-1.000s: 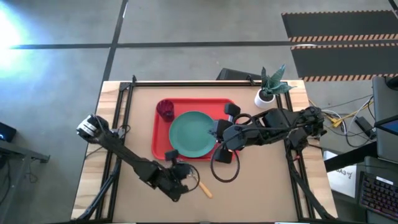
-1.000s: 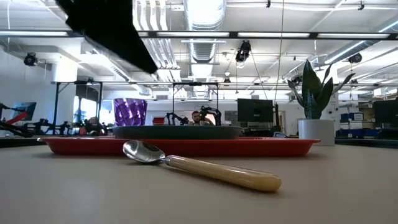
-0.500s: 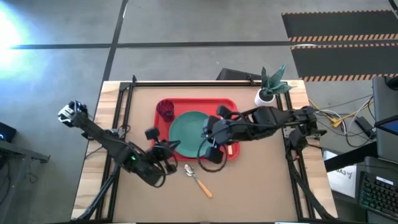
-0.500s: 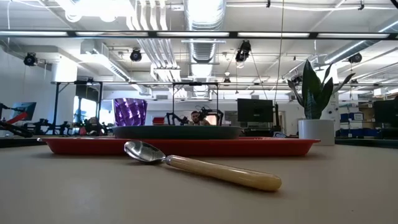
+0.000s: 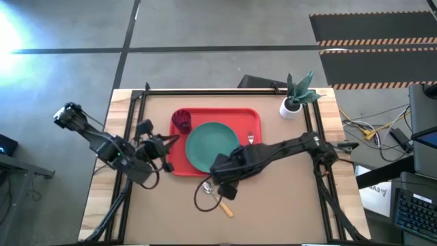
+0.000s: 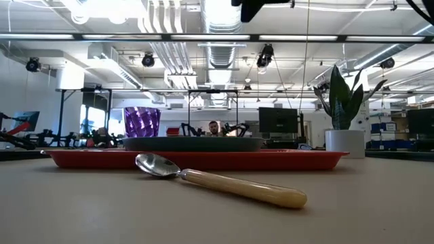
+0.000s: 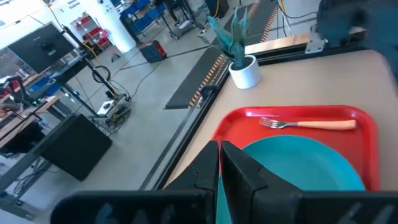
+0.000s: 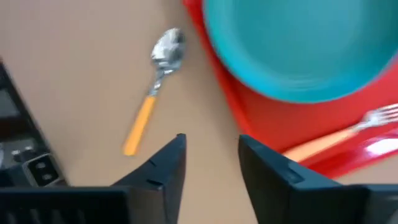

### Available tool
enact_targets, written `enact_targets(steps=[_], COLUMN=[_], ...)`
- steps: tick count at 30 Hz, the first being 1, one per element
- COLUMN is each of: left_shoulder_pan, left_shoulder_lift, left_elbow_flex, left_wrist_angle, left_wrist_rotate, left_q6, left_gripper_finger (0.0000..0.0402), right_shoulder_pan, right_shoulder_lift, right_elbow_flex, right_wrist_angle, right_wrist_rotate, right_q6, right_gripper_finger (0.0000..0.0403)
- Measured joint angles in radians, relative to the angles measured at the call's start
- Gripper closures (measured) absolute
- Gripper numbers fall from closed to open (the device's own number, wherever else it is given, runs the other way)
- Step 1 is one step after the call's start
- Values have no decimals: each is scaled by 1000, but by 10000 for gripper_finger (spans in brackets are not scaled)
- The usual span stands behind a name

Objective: Pick and place plate/cup/fork/spoon on tray
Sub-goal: Put the orange spoon to the left side of the orange fork on the orange tray

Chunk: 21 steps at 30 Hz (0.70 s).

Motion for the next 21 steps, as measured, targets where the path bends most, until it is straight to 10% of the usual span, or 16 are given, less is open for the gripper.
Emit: enact_targets(steps=[21], left_shoulder_pan=[-1], left_shoulder_lift=[-61], left_elbow_flex=[-12], left_wrist_angle=[-140], left_wrist_rotate=[7], left_q6=[-6], left_gripper_finger=[402], right_shoulder_pan=[87], right_shoulder_lift=[219], right_elbow_flex=[0], right_wrist_angle=[211], right_wrist_rotate=[-68], right_q6=[336], right_gripper_finger=[227])
